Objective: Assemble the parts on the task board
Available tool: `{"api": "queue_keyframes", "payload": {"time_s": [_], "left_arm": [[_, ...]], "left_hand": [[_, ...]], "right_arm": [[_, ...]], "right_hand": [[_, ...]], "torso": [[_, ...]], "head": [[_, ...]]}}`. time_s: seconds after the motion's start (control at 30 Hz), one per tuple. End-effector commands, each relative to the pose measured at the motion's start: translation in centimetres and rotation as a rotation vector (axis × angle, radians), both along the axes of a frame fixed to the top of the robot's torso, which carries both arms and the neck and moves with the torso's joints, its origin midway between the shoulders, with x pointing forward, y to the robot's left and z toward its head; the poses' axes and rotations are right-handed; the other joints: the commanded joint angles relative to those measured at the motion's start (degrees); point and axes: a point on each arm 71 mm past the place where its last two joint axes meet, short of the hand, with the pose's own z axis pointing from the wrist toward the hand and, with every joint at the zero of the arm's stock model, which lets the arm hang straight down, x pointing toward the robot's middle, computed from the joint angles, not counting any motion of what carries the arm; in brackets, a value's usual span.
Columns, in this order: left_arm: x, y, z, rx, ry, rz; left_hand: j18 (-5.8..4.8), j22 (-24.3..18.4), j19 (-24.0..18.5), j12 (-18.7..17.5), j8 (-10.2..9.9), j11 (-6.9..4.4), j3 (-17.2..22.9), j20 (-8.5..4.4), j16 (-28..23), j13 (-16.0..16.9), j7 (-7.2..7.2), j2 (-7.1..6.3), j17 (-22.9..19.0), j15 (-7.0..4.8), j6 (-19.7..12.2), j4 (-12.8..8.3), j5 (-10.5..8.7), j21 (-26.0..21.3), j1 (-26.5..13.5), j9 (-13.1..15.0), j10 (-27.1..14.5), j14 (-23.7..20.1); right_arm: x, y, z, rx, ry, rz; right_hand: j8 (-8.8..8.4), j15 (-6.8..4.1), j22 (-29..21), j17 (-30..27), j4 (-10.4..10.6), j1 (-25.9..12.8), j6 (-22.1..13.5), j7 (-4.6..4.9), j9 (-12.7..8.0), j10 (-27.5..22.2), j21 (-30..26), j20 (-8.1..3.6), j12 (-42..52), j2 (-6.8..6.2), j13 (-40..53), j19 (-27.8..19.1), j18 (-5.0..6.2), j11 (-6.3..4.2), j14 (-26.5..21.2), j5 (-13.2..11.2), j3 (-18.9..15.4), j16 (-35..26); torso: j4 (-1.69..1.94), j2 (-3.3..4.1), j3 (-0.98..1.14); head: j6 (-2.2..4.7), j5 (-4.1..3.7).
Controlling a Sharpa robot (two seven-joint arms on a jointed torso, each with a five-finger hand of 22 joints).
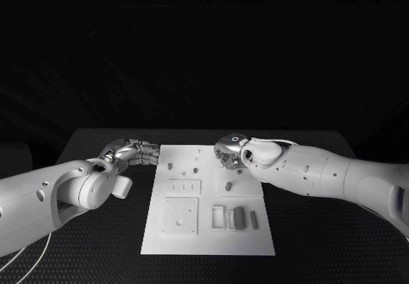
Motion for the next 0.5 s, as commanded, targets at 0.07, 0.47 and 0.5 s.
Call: {"api": "queue_keyframes", "payload": {"time_s": [0.07, 0.47, 0.5], "left_arm": [[0.0, -0.2, 0.1, -0.004, -0.005, -0.017], [0.0, -0.3, 0.1, -0.004, -0.005, -0.018], [0.0, -0.3, 0.1, -0.004, -0.005, -0.018]], "left_hand": [[0.62, 0.1, 0.4, -0.4, -0.4, 0.19, -0.2, -0.07, -0.2, 0.1, -0.10, -0.26, 0.1, 0.06, 0.1, 0.0, -0.18, -0.2, 0.0, -0.1, -0.3, 0.2], [0.62, 0.1, 0.4, -0.4, -0.4, 0.19, -0.2, -0.07, -0.2, 0.1, -0.09, -0.25, 0.1, 0.06, 0.1, 0.0, -0.19, -0.2, 0.0, 0.0, -0.3, 0.2], [0.61, 0.1, 0.4, -0.4, -0.4, 0.19, -0.2, -0.07, -0.2, 0.1, -0.09, -0.25, 0.1, 0.06, 0.1, 0.0, -0.19, -0.2, 0.0, 0.0, -0.3, 0.2]], "right_arm": [[-0.6, 0.4, -1.2, -0.012, 0.031, 0.024], [-1.0, 2.1, -0.4, 0.089, -0.026, 0.028], [-1.0, 2.3, -0.5, 0.087, -0.014, 0.025]], "right_hand": [[0.43, -0.51, 1.4, 0.2, -0.2, 0.5, 1.1, -0.51, 0.5, 1.6, 1.0, -0.34, 1.0, 1.63, 1.7, 0.8, 0.75, -0.62, 1.0, 0.3, 0.3, 0.7], [0.51, -1.65, 1.3, 0.6, -0.2, 0.4, 2.8, -1.17, 1.8, 3.7, 3.5, -1.30, 1.8, 3.00, 3.9, 2.3, 0.75, -1.77, 2.7, 0.2, 0.0, 2.0], [0.49, -1.65, 1.3, 0.6, -0.2, 0.4, 2.8, -1.16, 1.8, 3.7, 3.5, -1.31, 1.8, 2.97, 3.9, 2.3, 0.75, -1.77, 2.7, 0.2, 0.0, 2.0]], "torso": [[0.05, 0.00, -0.03], [0.03, 0.06, -0.06], [0.03, 0.06, -0.07]], "head": [[0.07, 0.01], [0.41, 0.08], [0.42, 0.09]]}}
